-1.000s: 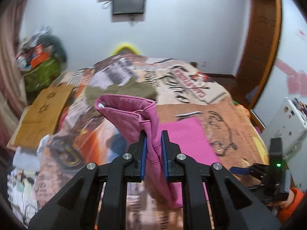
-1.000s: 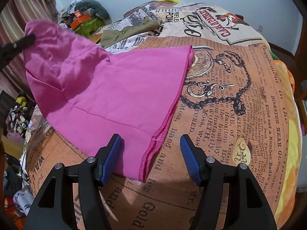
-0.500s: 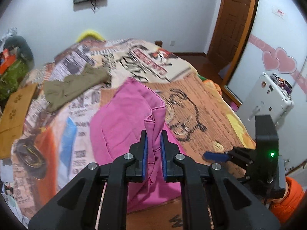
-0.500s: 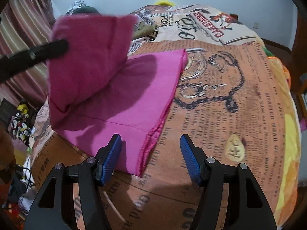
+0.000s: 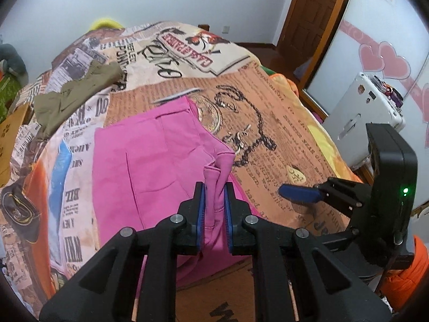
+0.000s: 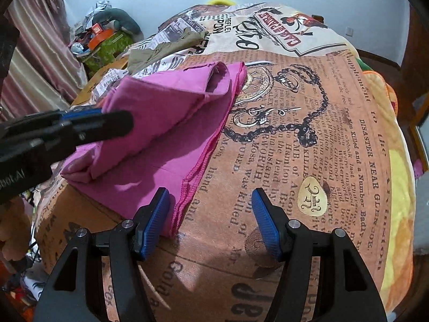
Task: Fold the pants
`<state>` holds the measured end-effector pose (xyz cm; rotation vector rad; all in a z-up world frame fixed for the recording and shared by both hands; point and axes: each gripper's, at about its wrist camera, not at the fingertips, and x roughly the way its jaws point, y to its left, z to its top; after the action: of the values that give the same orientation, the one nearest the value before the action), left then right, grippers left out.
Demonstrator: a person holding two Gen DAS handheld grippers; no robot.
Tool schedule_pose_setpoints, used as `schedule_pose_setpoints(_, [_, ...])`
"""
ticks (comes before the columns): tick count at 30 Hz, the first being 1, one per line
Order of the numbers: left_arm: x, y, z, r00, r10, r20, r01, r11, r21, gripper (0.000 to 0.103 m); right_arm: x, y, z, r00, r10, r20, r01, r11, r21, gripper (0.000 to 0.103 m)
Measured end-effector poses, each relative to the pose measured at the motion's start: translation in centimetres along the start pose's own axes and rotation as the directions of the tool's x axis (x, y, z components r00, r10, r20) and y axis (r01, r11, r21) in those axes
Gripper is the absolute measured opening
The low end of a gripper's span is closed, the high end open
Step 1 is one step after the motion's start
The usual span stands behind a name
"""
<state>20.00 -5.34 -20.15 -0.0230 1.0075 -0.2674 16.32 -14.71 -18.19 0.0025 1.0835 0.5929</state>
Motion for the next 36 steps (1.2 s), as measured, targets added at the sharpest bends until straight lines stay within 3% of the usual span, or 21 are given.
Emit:
schedule_pose_setpoints(5, [-0.5, 0.0, 0.1, 1.0, -0.007, -0.024, 0.006, 1.0, -0.006, 0.018, -0.2, -0.1, 0.0, 1.0, -0.01, 0.01, 0.01, 1.0, 0.002, 0.06])
schedule_pose_setpoints(8, [-1.8, 0.0, 0.2, 1.0, -0.001, -0.008, 0.001, 1.0, -0.009, 0.033, -0.5, -0.2, 0.1, 1.0, -0.02, 0.02, 0.02, 1.0, -0.002, 0.06])
schedule_pose_setpoints(10, [-3.2, 0.5, 0.1, 0.999, 0.02, 0.038, -0.019, 1.0, -0.016, 0.054, -0.6, -0.2, 0.2, 1.0, -0.021, 0.023, 0.022, 1.0, -0.006, 0.06])
schedule_pose_setpoints(12, [-4.1, 1.4, 0.1, 0.997, 0.038, 0.072, -0.036, 0.999, -0.033, 0.058, -0.9, -0.1, 0.3, 0.999, -0.024, 0.033, 0.024, 1.0, -0.011, 0.06])
schedule_pose_setpoints(16, [-3.5, 3.8, -0.3, 0.991, 0.13, 0.04, -0.129, 0.991, -0.035, 0.058, -1.6, 0.2, 0.8, 0.998, -0.022, 0.059, 0.023, 1.0, -0.02, 0.06])
schedule_pose_setpoints(23, [-0.2, 6.4, -3.4, 0.985, 0.148, -0.092, -0.154, 0.986, -0.057, 0.059, -2.6, 1.6, 2.7, 0.993, -0.003, 0.118, 0.01, 0.999, -0.053, 0.06])
schedule_pose_setpoints(28, [-0.4, 6.3, -4.6, 0.988, 0.136, -0.076, -0.142, 0.986, -0.086, 0.063, -0.9, 2.2, 3.5, 0.995, 0.0, 0.105, 0.007, 0.998, -0.065, 0.06])
schedule_pose_setpoints(32, [-1.0, 6.4, -4.1, 0.989, 0.131, -0.073, -0.137, 0.988, -0.075, 0.063, 1.2, 1.9, 2.6, 0.998, -0.036, 0.044, 0.039, 0.997, -0.071, 0.06])
schedule_pose_setpoints(36, [-1.7, 6.9, -2.6, 0.982, 0.185, -0.04, -0.187, 0.982, -0.039, 0.063, 0.9, 0.9, 1.5, 0.998, -0.023, 0.05, 0.025, 0.999, -0.03, 0.065])
